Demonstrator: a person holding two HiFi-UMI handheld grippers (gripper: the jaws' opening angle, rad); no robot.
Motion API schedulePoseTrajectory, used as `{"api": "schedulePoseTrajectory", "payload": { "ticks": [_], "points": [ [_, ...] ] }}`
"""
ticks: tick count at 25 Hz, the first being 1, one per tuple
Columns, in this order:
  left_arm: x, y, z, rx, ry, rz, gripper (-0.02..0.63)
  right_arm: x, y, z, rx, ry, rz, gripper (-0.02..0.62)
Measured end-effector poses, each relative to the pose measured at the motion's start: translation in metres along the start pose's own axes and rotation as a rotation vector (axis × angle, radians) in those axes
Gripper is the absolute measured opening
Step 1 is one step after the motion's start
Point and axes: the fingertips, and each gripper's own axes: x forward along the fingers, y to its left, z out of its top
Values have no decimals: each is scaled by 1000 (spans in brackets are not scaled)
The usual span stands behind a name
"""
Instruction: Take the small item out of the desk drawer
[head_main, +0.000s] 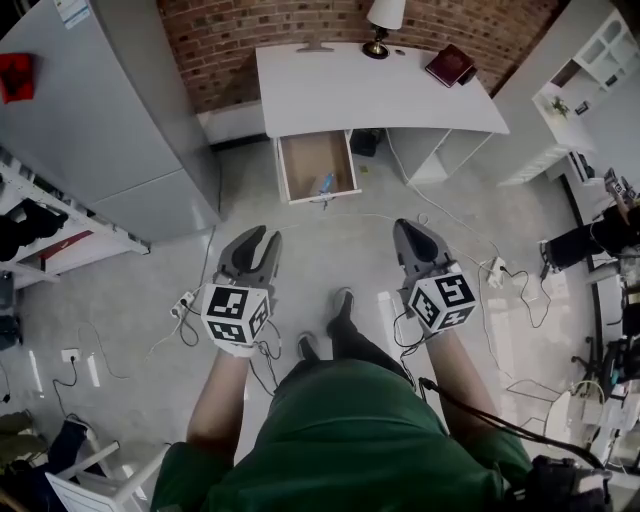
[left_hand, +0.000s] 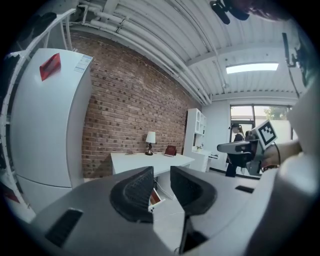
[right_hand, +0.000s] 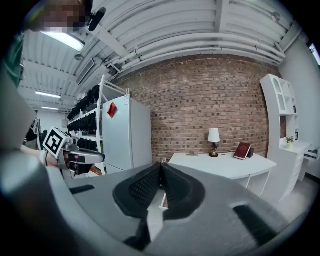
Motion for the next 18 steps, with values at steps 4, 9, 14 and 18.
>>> {"api": "schedulePoseTrajectory", "payload": {
  "ticks": [4, 9, 14, 18],
  "points": [
    [6, 10, 5, 8, -2, 26, 98, 14, -8, -2, 22, -7, 6, 5],
    [15, 28, 18, 18, -17, 64, 98, 39, -18, 3, 55, -33, 17, 5],
    [43, 42, 22, 19, -1, 94, 98, 74, -36, 2, 86, -32, 52, 5],
    [78, 45, 24, 18, 31, 101, 98, 103, -64, 1, 112, -23, 79, 5]
  ]
}}
